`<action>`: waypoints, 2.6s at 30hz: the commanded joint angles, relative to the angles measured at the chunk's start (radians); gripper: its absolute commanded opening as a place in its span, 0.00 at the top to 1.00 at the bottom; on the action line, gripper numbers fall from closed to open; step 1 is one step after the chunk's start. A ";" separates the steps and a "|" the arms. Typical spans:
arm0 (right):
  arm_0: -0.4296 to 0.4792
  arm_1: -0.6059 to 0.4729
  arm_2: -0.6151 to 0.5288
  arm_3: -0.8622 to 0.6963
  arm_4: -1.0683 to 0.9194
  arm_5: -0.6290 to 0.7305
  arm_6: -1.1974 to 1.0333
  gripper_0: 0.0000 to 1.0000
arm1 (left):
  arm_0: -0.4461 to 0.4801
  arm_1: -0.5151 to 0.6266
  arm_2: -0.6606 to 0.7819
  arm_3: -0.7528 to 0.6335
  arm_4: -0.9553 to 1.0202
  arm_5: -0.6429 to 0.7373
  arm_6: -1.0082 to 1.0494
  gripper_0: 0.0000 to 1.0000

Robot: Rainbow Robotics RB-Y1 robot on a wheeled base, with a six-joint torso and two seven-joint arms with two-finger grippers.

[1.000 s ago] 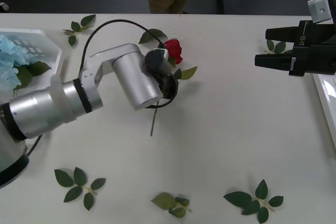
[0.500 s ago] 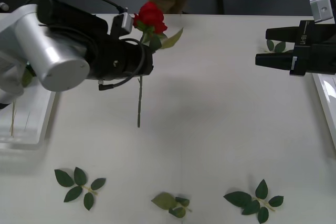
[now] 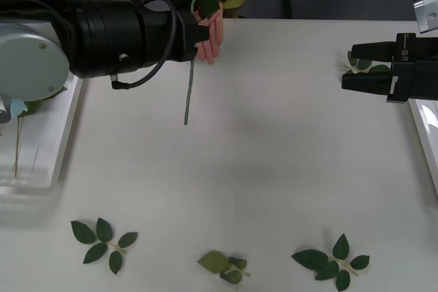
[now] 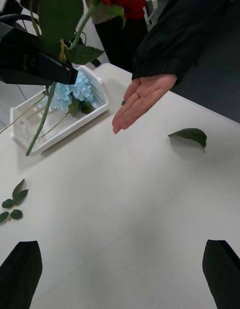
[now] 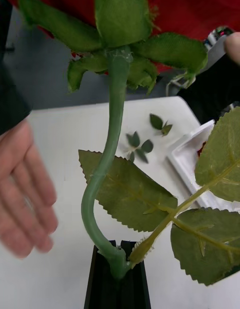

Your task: Place the red flowers into the right box and the blue flowers into the left box. If a person shows an open palm, hand one flower to the person first, then continue sorting.

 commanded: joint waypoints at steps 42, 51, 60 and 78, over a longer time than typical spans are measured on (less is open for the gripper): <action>-0.088 0.478 0.331 0.362 -0.546 0.013 0.158 0.06 | 0.019 -0.204 -0.052 0.011 -0.019 -0.117 -0.335 1.00; -0.164 0.527 0.333 0.362 -0.518 -0.015 0.158 0.07 | 0.011 -0.229 -0.130 0.073 -0.048 -0.222 -0.341 1.00; -0.198 0.534 0.333 0.362 -0.446 -0.033 0.158 0.14 | -0.004 -0.247 -0.156 0.096 -0.067 -0.233 -0.332 1.00; -0.194 0.508 0.338 0.362 -0.372 -0.018 0.158 1.00 | -0.006 -0.241 -0.158 0.096 -0.067 -0.238 -0.330 1.00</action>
